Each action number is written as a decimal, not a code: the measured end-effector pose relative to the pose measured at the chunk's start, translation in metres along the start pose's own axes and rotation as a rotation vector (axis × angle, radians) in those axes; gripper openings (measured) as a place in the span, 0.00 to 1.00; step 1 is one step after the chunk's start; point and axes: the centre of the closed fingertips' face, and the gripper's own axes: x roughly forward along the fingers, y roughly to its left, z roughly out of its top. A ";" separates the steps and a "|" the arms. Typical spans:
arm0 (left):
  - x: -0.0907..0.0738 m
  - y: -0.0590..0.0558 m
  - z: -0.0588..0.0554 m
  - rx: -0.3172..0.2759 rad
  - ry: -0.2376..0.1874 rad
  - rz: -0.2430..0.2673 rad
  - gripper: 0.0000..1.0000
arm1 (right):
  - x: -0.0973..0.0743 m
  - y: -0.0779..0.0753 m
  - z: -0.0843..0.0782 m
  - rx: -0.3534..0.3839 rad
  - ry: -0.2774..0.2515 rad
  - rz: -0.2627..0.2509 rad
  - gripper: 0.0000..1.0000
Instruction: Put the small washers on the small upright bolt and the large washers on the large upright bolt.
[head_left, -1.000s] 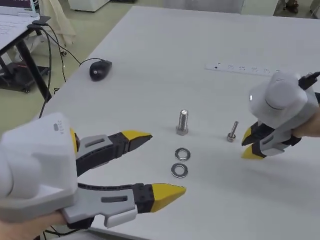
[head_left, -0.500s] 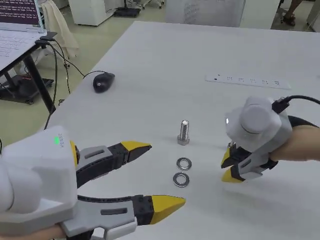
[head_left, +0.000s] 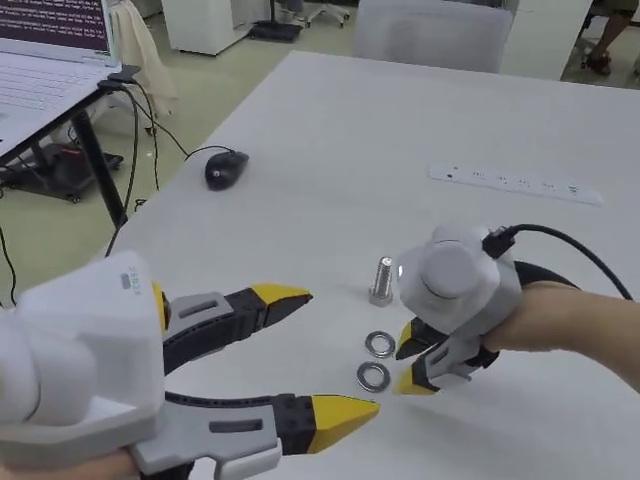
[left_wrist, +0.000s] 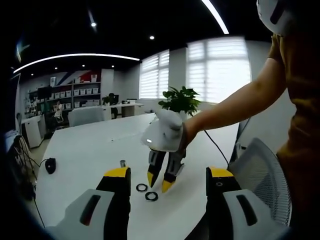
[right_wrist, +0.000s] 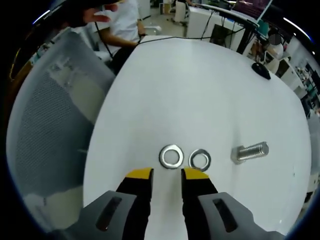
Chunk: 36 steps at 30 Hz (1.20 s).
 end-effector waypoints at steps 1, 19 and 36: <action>0.000 0.002 0.000 -0.002 -0.003 0.003 0.60 | 0.002 -0.001 0.001 -0.002 0.000 0.002 0.23; -0.004 0.015 -0.002 -0.027 -0.018 0.026 0.60 | 0.020 -0.003 0.006 -0.022 0.029 0.034 0.28; -0.001 0.012 -0.004 -0.035 -0.024 0.023 0.60 | 0.022 0.004 0.006 -0.060 0.049 0.031 0.25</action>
